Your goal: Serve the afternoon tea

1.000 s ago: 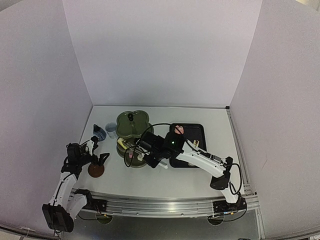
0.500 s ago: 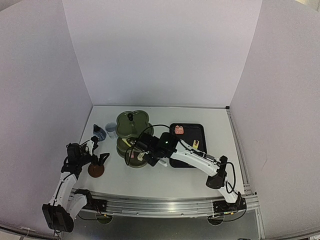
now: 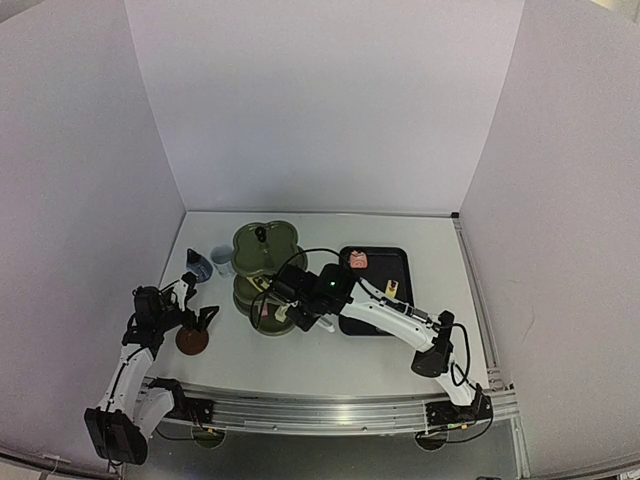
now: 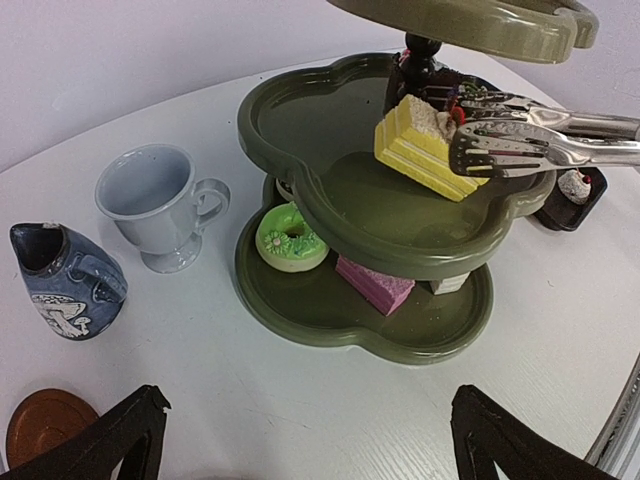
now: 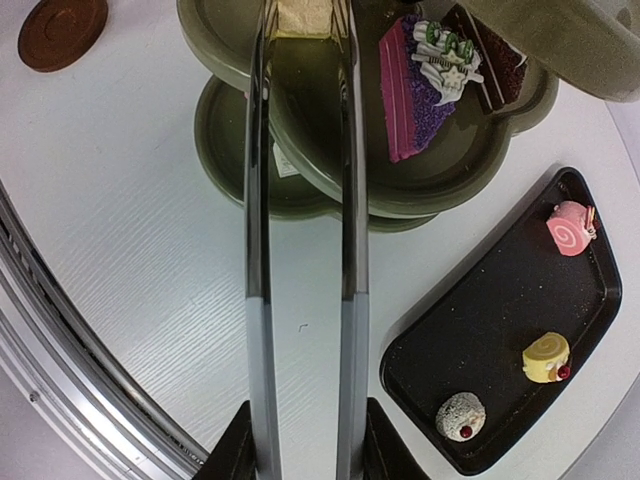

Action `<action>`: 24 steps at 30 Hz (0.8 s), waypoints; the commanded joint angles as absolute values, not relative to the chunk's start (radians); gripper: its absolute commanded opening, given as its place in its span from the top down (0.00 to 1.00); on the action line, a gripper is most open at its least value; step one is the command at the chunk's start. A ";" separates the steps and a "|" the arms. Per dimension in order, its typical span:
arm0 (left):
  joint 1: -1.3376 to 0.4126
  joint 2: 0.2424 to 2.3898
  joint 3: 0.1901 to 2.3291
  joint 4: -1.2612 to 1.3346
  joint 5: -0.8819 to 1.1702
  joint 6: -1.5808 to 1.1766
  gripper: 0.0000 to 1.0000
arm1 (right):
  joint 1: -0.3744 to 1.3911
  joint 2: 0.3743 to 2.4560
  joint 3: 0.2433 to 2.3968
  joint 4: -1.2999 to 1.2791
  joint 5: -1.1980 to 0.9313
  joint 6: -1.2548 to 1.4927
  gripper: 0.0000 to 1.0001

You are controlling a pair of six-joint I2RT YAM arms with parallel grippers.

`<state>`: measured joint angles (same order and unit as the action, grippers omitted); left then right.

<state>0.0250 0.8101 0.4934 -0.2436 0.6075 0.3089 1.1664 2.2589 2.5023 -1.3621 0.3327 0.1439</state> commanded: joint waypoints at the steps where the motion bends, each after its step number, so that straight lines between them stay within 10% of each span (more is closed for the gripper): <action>1: 0.021 0.796 0.516 -0.231 0.620 0.310 0.00 | 1.164 2.257 2.539 -1.415 0.338 0.167 0.70; 24: 0.021 0.799 0.523 -0.239 0.620 0.317 0.01 | 1.165 2.041 2.377 -1.288 0.258 0.231 0.71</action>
